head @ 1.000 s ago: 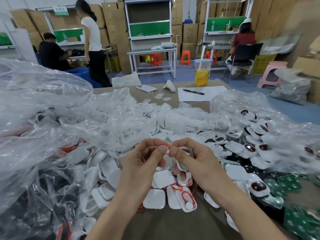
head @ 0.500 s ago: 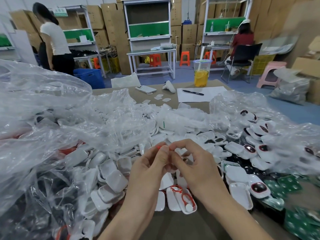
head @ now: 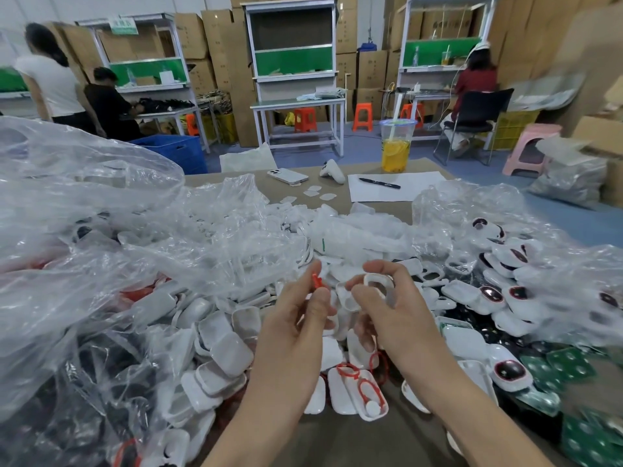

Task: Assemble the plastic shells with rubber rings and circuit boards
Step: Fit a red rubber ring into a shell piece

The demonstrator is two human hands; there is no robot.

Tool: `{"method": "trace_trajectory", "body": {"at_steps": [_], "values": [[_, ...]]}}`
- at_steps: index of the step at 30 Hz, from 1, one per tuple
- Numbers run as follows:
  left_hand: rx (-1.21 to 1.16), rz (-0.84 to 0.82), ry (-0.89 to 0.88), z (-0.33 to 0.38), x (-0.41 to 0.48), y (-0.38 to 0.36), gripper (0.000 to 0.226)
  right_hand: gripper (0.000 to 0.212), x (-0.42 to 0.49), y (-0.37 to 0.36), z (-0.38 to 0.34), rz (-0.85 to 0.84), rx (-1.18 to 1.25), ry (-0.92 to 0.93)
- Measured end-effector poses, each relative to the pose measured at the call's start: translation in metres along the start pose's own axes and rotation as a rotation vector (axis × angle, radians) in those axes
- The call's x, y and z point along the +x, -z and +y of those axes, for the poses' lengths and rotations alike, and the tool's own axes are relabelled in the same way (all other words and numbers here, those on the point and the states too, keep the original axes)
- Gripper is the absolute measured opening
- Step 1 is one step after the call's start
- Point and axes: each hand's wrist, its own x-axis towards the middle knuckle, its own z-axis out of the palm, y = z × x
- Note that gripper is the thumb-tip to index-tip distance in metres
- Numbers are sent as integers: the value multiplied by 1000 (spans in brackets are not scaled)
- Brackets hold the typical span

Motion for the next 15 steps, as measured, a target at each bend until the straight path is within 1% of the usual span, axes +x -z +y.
{"method": "trace_trajectory", "body": {"at_steps": [1,2,4,6,9,13,15], "values": [[58,-26,-33,1,-1,-1,33,15,0,0,0,-20,41,-25],[115,-51,-64,2,-2,-2,35,17,0,1,0,-37,79,-51],[188,-61,-104,4,-4,-4,35,28,1,2,-1,-80,119,-93],[188,-17,-98,6,-4,-5,30,35,2,3,-1,-150,106,-82],[223,59,-127,3,-3,-4,27,33,2,2,1,-233,141,-70],[350,59,-209,-1,-3,-2,20,33,1,0,2,-227,93,11],[422,62,-263,-2,-3,-2,17,32,1,0,1,-216,116,28]]}}
